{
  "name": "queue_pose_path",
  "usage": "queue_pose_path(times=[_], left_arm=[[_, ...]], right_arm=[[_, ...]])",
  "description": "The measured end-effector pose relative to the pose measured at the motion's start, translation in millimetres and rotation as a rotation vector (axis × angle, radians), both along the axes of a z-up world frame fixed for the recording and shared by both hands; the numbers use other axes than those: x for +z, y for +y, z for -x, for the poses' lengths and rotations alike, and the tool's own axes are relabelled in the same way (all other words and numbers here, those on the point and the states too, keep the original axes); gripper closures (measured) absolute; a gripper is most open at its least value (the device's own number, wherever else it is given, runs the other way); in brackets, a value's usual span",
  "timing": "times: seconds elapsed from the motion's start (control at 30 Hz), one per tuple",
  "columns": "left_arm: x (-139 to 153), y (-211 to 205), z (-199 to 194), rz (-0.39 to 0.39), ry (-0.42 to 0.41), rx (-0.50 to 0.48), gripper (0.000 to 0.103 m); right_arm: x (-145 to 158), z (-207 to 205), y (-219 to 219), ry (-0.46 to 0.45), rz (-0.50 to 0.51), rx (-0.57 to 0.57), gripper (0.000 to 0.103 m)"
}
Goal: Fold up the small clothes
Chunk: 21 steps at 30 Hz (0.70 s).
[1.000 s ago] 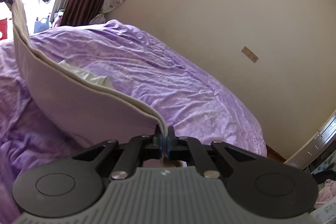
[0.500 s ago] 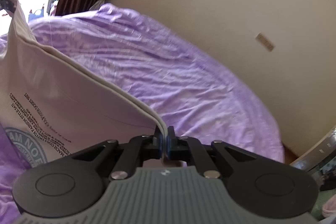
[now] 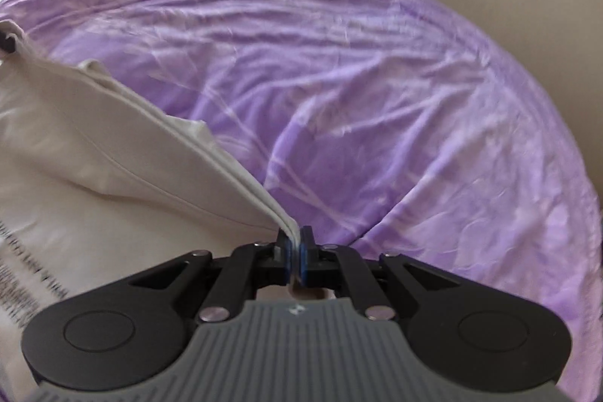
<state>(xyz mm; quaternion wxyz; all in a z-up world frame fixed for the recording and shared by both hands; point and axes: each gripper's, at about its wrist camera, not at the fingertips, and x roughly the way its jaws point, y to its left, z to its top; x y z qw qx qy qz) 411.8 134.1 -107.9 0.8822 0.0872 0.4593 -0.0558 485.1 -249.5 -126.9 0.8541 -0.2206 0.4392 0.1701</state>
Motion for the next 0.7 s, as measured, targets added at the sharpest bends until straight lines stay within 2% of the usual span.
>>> queue_pose_path(times=[0.13,0.3,0.33,0.37,0.4,0.43,0.47,0.57,0.7], left_arm=[[-17.2,4.8,-8.4,0.027,0.002,0.004,0.094],[-14.5,11.1,-7.6,0.033,-0.029,0.027,0.072],[-11.8,11.8,-5.9,0.027,-0.042,0.038,0.068],[-8.6,14.1,-3.7,0.020,-0.052,0.060,0.062],[-5.0,16.7,-3.1,0.017,-0.053,0.080,0.057],[-1.3,20.1,-0.9,0.023,-0.057,0.099,0.054],[3.4,24.2,2.6,0.035,-0.065,0.119,0.051],[18.6,33.7,17.0,0.091,-0.054,0.166,0.051],[39.0,39.4,53.8,0.190,-0.038,0.192,0.051]], right_arm=[[-31.2,-19.2,3.4,0.038,-0.003,-0.007,0.103],[-40.0,-26.9,1.9,0.013,-0.043,-0.032,0.101],[-39.8,-26.4,1.3,0.005,-0.052,-0.035,0.098],[-37.8,-25.3,-0.5,0.004,-0.061,-0.041,0.085],[-35.1,-23.5,-2.5,-0.005,-0.068,-0.056,0.060],[-30.9,-20.3,-4.6,-0.026,-0.074,-0.070,0.052],[-25.7,-16.4,-7.3,-0.046,-0.079,-0.077,0.050],[-9.3,-3.6,-16.1,-0.064,-0.098,-0.100,0.051],[12.2,22.5,-33.4,-0.031,-0.165,-0.170,0.051]])
